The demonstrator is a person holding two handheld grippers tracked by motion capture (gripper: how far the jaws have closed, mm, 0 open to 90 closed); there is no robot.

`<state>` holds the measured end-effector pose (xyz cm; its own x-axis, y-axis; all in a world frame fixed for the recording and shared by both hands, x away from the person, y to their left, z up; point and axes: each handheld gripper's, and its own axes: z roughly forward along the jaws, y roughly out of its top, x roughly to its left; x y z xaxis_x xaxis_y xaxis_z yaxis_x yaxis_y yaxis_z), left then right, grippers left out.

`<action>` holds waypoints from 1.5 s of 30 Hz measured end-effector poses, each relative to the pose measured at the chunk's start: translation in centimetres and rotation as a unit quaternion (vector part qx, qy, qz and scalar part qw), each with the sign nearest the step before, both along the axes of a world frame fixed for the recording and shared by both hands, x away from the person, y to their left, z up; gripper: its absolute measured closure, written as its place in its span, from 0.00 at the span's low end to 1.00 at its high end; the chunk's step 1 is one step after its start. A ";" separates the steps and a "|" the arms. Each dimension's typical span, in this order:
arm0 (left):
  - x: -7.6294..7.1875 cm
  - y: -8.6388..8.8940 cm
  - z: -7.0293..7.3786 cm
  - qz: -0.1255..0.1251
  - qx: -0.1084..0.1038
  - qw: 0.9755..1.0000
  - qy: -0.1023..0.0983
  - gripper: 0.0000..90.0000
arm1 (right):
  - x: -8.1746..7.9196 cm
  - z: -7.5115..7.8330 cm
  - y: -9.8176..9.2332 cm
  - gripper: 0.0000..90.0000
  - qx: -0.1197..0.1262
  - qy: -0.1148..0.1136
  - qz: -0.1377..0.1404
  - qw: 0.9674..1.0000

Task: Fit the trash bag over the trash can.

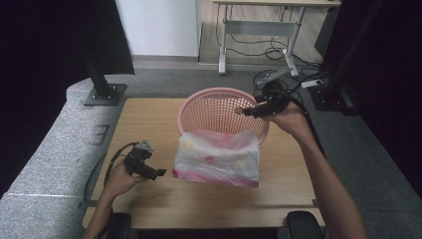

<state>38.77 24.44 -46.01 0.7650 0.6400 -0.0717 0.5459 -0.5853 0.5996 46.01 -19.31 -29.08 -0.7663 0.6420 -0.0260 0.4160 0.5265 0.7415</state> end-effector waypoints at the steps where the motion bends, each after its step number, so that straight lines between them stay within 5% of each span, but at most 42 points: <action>1: 0.0 0.0 0.7 -0.004 -0.002 1.000 0.000 0.03 | -0.3 0.0 0.1 0.27 0.002 0.000 0.007 1.000; 11: -0.7 -0.6 8.9 -0.057 -0.021 0.998 -0.024 0.06 | -4.1 0.4 1.1 0.28 0.014 0.013 0.063 0.998; 21: -1.6 -2.7 15.6 -0.107 -0.039 0.992 -0.053 0.10 | -7.6 1.1 2.8 0.28 0.011 0.020 0.119 0.993; 28: -1.4 -5.9 17.1 -0.146 -0.042 0.987 -0.058 0.14 | -9.8 0.8 5.1 0.32 0.011 0.036 0.170 0.985; 31: -1.1 -7.4 17.3 -0.164 -0.037 0.984 -0.060 0.14 | -10.3 0.1 6.0 0.42 0.001 0.044 0.194 0.980; 38: -0.9 -9.8 18.0 -0.190 -0.030 0.979 -0.073 0.16 | -10.5 0.0 6.5 0.86 0.001 0.056 0.239 0.970; 41: -0.8 -10.5 18.3 -0.194 -0.032 0.977 -0.079 0.16 | -10.6 0.6 6.4 0.96 0.001 0.042 0.235 0.971; 45: -0.6 -11.3 18.8 -0.200 -0.032 0.976 -0.086 0.16 | -9.9 1.1 6.5 0.98 0.001 0.035 0.216 0.976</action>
